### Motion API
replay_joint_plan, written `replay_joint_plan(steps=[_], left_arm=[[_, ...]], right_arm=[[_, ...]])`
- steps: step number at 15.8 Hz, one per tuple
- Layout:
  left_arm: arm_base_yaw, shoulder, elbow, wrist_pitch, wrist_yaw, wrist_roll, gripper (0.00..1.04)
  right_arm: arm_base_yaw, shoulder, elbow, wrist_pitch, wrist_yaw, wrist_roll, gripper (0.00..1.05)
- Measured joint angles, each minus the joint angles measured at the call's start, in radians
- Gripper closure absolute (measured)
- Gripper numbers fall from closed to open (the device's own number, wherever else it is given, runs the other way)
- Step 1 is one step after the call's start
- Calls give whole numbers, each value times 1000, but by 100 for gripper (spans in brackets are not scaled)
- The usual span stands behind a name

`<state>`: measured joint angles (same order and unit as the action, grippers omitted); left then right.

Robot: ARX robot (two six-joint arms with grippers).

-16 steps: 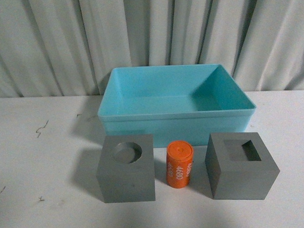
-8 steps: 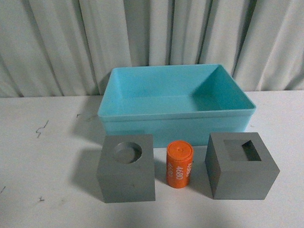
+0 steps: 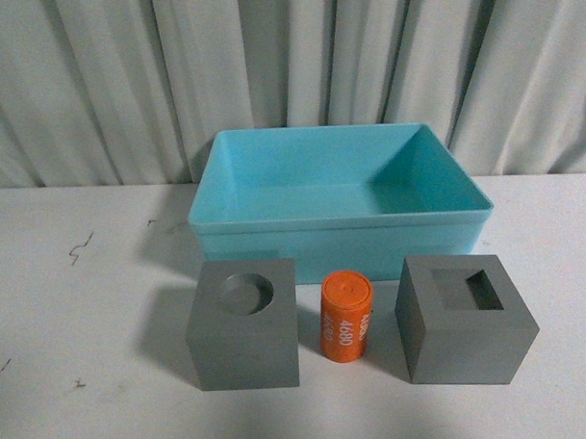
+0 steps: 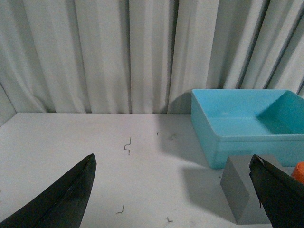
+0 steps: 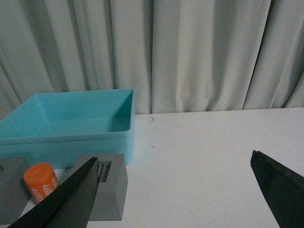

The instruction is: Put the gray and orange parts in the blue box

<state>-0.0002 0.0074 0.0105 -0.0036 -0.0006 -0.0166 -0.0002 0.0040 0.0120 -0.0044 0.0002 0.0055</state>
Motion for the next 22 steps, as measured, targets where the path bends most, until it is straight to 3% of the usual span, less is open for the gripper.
replay_joint_plan(steps=[15,16,17,18,19,21,22], left_arm=[[0,0,0,0,0,0,7],[0,0,0,0,0,1,17],[0,0,0,0,0,0,29],[0,0,0,0,0,0,17],[0,0,0,0,0,0,6],[0,0,0,0,0,1,7],[0,0,0,0,1,1,7]], right_arm=[[0,0,0,0,0,0,8],[0,0,0,0,0,0,20],[0,0,0,0,0,-3,11],[0,0,0,0,0,-3,5],[0,0,0,0,0,-3,7],[-6,7,6,-33,-19,6,6],[-99,157,81,-169,-177,46,6]])
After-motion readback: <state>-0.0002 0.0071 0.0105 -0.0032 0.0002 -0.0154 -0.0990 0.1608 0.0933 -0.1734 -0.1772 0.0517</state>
